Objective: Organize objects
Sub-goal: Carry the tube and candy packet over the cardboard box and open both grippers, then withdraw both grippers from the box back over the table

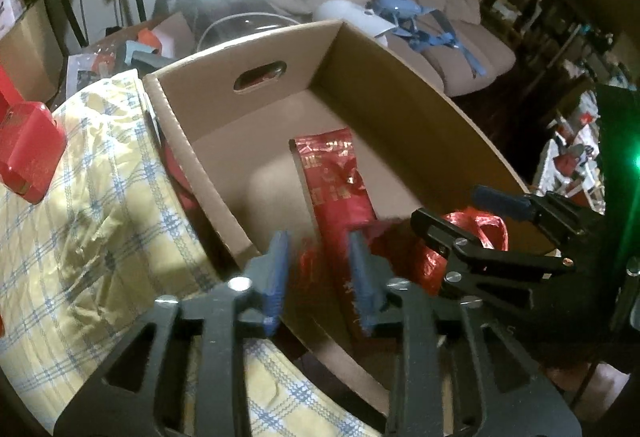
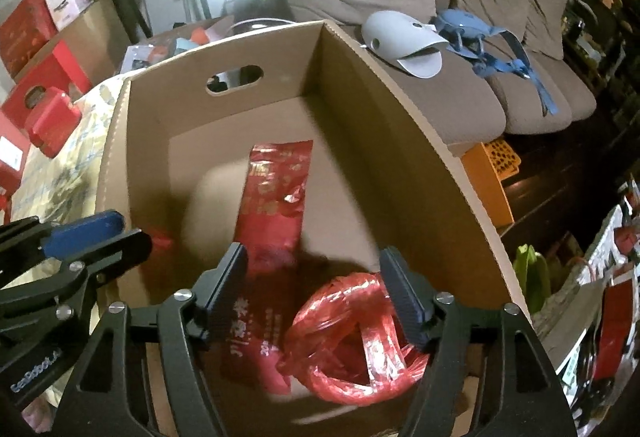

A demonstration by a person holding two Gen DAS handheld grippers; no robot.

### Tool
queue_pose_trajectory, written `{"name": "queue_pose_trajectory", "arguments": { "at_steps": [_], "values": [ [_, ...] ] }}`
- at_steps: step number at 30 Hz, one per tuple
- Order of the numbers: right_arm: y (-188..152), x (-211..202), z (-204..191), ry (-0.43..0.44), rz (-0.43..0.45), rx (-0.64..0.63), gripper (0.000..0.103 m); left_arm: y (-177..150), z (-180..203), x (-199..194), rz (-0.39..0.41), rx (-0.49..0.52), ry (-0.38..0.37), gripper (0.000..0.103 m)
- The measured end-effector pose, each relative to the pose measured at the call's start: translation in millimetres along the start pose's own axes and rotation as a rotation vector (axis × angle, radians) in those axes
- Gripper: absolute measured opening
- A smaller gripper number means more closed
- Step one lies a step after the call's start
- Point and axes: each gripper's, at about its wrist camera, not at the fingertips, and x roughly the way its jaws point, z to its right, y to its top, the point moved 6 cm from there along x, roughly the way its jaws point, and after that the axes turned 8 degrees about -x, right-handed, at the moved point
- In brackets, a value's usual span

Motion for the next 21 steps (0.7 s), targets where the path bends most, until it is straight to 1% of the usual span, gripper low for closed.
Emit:
{"name": "queue_pose_trajectory", "arguments": {
  "at_steps": [3,4,5,7,8,9,11,12,17,19,21],
  "values": [
    [0,-2,-1,0.000,0.005,0.000,0.071,1,-2,-5,0.005,-0.004,-0.010,0.037],
    [0,-3,-2,0.000,0.007,0.000,0.071,2,-2,-8,0.010,-0.004,-0.013,0.042],
    [1,-4,-2,0.002,0.010,-0.001,0.071,3,-3,-11,0.017,-0.003,-0.006,0.050],
    [1,-7,-3,0.004,0.018,0.001,0.072,5,-5,-20,0.045,0.004,0.013,0.060],
    [2,-8,-4,0.005,0.021,0.002,0.072,6,-8,-26,0.061,0.005,0.019,0.063],
    [3,-9,-5,0.006,0.024,0.003,0.073,7,-9,-28,0.067,0.004,0.022,0.064],
    [4,-12,-7,0.009,0.028,0.003,0.074,8,-14,-36,0.079,-0.006,0.026,0.071],
    [4,-13,-9,0.010,0.029,0.000,0.075,8,-17,-40,0.086,-0.012,0.030,0.073],
    [8,-19,-24,0.025,0.042,-0.012,0.081,7,-41,-54,0.116,-0.043,0.080,0.088],
    [9,-20,-30,0.036,0.046,-0.015,0.083,6,-54,-59,0.123,-0.066,0.091,0.090],
    [11,-22,-39,0.052,0.051,-0.020,0.088,4,-67,-63,0.126,-0.091,0.102,0.095]
  ]
}}
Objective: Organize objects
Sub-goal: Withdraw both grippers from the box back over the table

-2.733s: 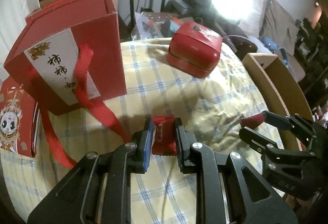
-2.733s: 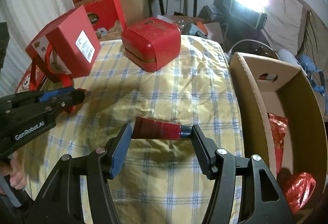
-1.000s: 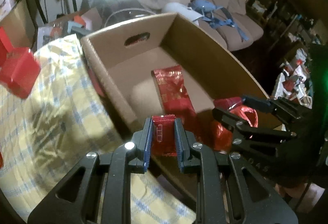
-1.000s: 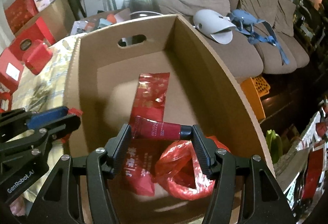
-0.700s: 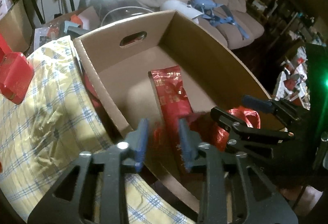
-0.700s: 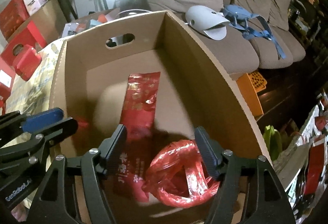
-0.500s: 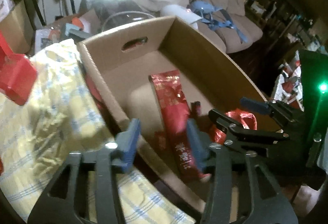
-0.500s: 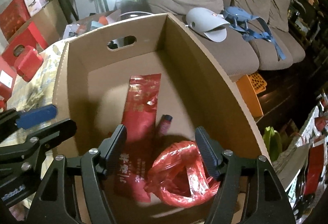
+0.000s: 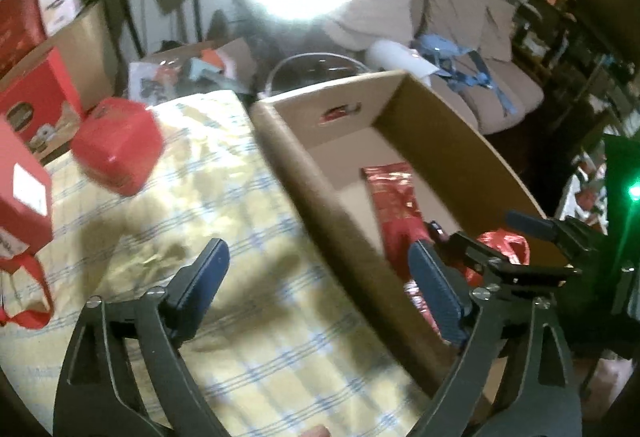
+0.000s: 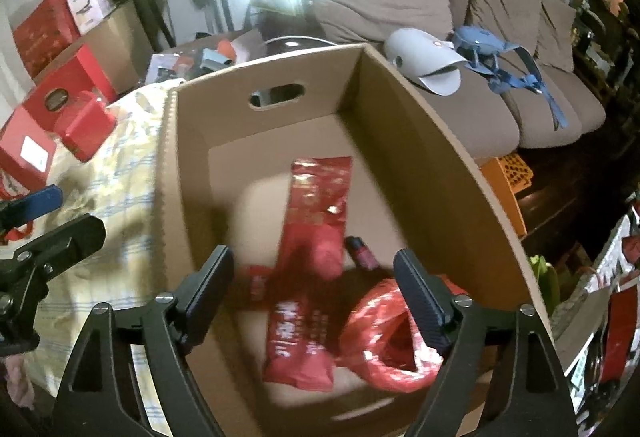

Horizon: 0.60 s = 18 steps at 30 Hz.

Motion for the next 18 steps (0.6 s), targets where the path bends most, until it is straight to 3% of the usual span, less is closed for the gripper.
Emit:
{"name": "queue_pose_trajectory", "arguments": {
  "at_steps": [6,18],
  "values": [
    [5,-2,-25,0.053,0.010,-0.003,0.102,-2,-39,-12,0.020,-0.043,0.044,0.101],
    [16,1,-88,0.098,0.015,-0.094,0.102,-10,-110,-33,0.033,-0.115,0.095,0.102]
  ]
}}
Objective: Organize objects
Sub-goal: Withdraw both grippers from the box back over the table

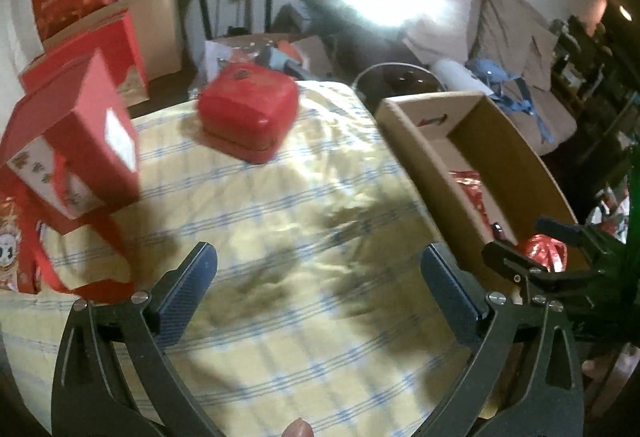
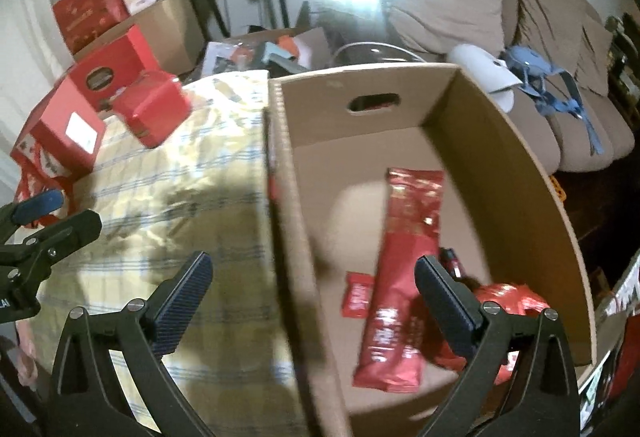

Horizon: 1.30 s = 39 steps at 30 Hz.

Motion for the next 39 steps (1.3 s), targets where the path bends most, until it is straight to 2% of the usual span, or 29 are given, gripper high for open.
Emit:
{"name": "queue_pose_trajectory", "arguments": {
  "at_steps": [7,13,20,30,39],
  "values": [
    [14,9,-48,0.028,0.003,-0.081,0.102,2,-56,-23,0.051,-0.028,0.054,0.102],
    [25,14,-89,0.064,0.009,-0.131,0.102,1,-116,-38,0.060,-0.099,0.096,0.102],
    [37,14,-128,0.107,0.019,-0.166,0.102,-1,-166,-54,0.074,-0.153,0.140,0.102],
    [49,17,-171,0.140,0.023,-0.219,0.102,-1,-209,-70,0.095,-0.197,0.179,0.102],
    [65,18,-202,0.159,0.029,-0.265,0.102,1,-235,-73,0.095,-0.233,0.176,0.102]
  ]
}}
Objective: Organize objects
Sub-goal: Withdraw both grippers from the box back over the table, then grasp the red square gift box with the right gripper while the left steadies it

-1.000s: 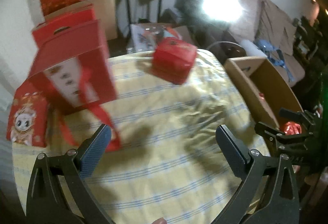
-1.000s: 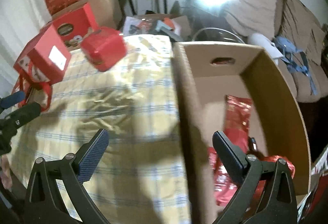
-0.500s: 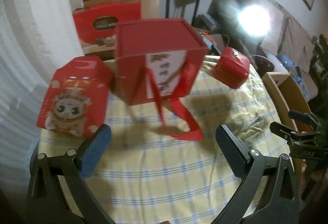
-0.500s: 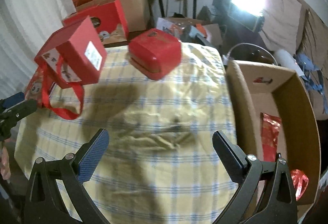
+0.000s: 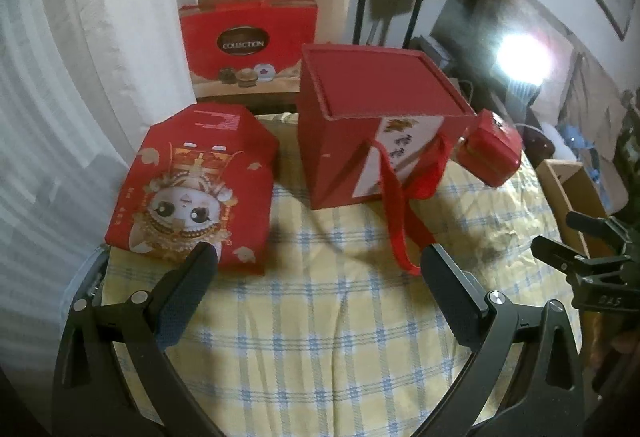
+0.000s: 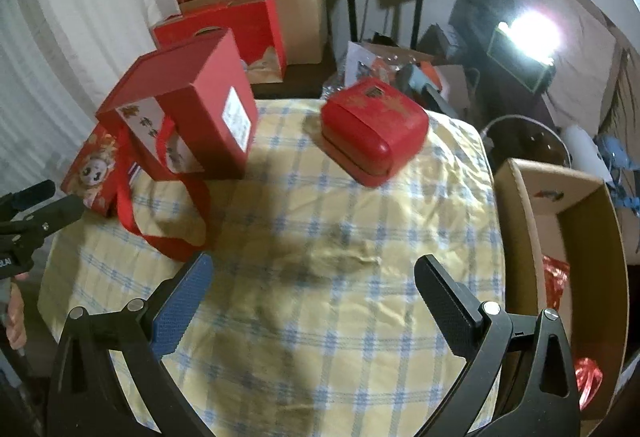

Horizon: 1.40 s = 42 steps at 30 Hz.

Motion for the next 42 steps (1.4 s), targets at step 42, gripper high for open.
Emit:
{"name": "queue_pose_trajectory", "arguments": {
  "at_steps": [42],
  "values": [
    [78,71,-69,0.183,0.088,-0.224,0.084,54,8,62,0.016,0.061,-0.226,0.094]
  ]
}}
